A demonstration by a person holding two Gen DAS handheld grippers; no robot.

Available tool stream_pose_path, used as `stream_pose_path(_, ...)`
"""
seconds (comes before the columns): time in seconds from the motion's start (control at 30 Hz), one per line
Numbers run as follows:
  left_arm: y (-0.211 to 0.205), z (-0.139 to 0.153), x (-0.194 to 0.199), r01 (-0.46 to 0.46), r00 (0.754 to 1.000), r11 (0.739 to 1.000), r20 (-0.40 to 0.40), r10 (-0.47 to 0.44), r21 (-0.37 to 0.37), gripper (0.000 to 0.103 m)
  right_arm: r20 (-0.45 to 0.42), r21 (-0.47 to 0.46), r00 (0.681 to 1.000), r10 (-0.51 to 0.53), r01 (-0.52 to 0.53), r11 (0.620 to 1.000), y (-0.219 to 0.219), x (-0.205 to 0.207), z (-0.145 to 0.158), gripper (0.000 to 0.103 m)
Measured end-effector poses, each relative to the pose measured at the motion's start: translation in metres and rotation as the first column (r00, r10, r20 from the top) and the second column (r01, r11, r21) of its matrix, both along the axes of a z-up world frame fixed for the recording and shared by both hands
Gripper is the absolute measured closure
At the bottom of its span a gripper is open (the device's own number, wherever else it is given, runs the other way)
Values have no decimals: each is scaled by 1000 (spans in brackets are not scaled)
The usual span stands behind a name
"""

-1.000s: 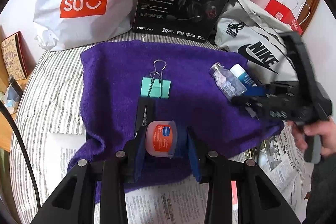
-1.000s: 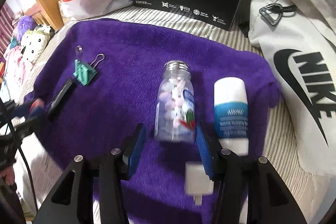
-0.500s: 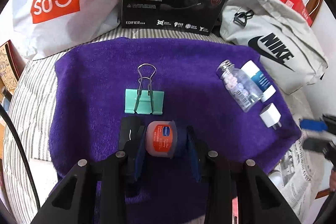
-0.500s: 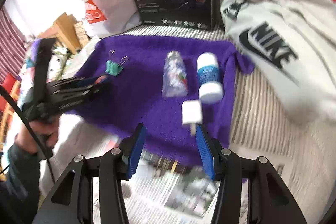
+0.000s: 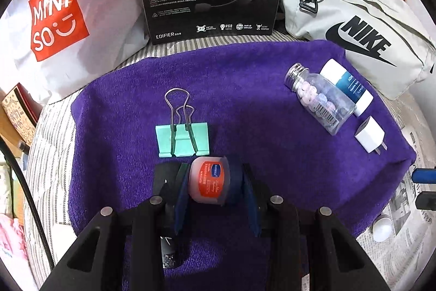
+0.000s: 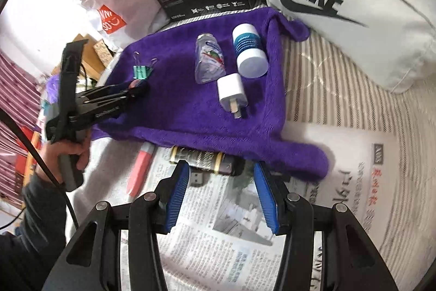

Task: Organize rigid objects
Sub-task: 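Open both grippers to release the tin and pill bottle on the towel, then grasp the pink tube on the newspaper with the left gripper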

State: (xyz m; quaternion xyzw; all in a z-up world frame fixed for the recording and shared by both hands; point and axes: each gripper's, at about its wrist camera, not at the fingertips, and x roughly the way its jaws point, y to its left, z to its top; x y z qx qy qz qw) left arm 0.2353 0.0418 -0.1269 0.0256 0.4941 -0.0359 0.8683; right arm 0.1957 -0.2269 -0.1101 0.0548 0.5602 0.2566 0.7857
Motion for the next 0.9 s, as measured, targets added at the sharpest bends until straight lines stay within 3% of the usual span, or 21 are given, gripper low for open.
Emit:
stream_pose_path(0.2,-1,0,-6,-5,1000,1000,-9,6,6,64,-9,10,999,-31,31,999,-14,-10,-1,53)
stream_pose_path(0.37,0,1,-15,-27,999,1000,-31,27,-3,43,0,-15,999,-47,47,999,-21,-21,1,53)
stream_pose_path(0.53,1,10,-38,-54,998,998,-21,53,-29,43,15,-34,998,-62,62,997,-25,-36,3,53)
stream_pose_path(0.73,-12,42,-87,-32,998,998,49,34,-46,43,29,-112,998,-54,57,992,-20,-57,-5,53)
stream_pose_path(0.9,-37,39,-116,-17,1000,996,23,19,-89,45,15,-97,999,-37,39,995,-15,-73,-12,53)
